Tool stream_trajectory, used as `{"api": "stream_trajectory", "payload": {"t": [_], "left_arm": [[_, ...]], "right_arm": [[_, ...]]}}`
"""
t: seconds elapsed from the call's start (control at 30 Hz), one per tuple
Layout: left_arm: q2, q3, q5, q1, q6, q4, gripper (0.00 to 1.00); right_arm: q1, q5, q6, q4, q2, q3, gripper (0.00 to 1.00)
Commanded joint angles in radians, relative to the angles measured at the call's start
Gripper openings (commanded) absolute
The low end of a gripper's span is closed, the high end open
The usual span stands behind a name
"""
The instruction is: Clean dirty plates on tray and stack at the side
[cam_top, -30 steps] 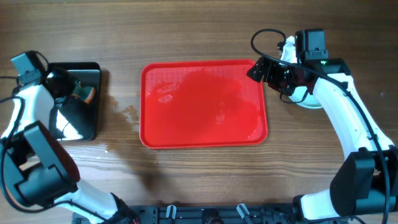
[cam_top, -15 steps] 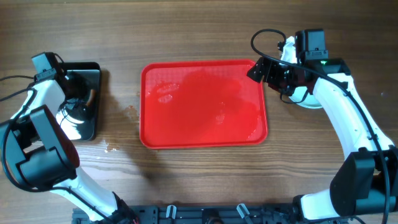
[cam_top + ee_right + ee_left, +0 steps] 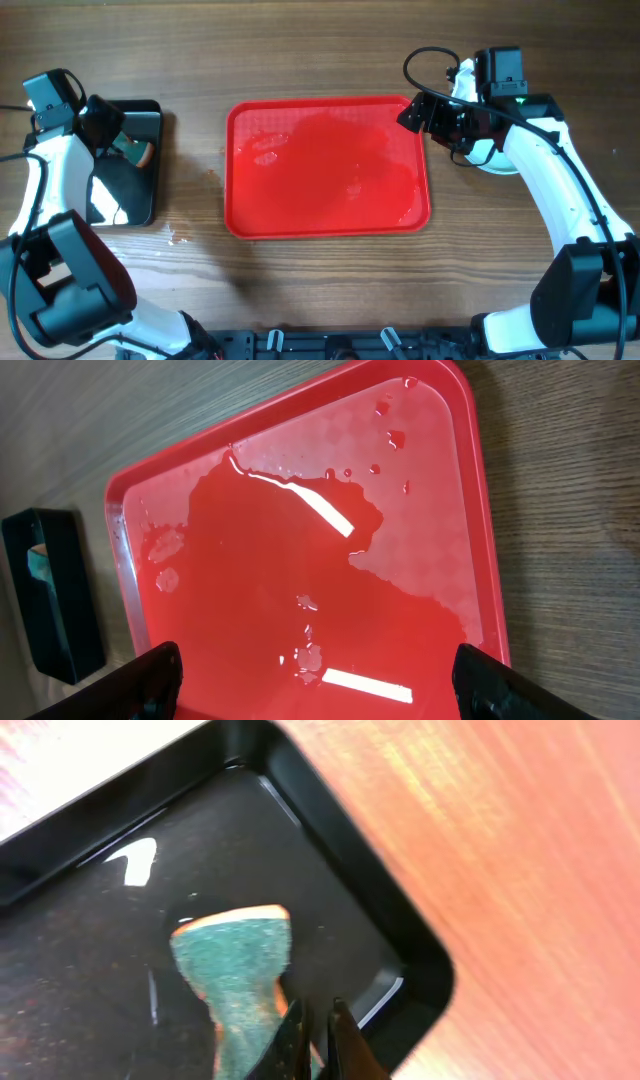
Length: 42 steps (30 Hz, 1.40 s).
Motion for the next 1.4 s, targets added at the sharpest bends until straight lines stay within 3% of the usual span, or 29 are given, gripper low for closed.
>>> {"api": "stream_trajectory", "payload": {"t": [0.0,0.4,0.73,0.83,1.37], "left_arm": [[0.075,-0.001,-0.067,0.005,0.016,0.002,0.04],[0.235,-0.001,-0.138,0.01,0.016,0.028,0.04],[-0.056,0.001,0.114,0.004,0.016,-0.019,0.04],[-0.099,0.001,0.119,-0.01,0.016,-0.065,0.04],[0.179,-0.063,0.051,-0.041,0.016,-0.068,0.04]], "right_arm": [[0.004,0.011,-0.003,-0.002,-0.008,0.001,0.87],[0.004,0.011,-0.004,-0.014,-0.008,0.001,0.87],[0.004,0.011,-0.006,-0.014,-0.008,0.001,0.88],[0.004,0.011,-0.005,-0.013,-0.008,0.001,0.87],[0.004,0.011,-0.006,-0.018,-0.008,0.001,0.88]]}}
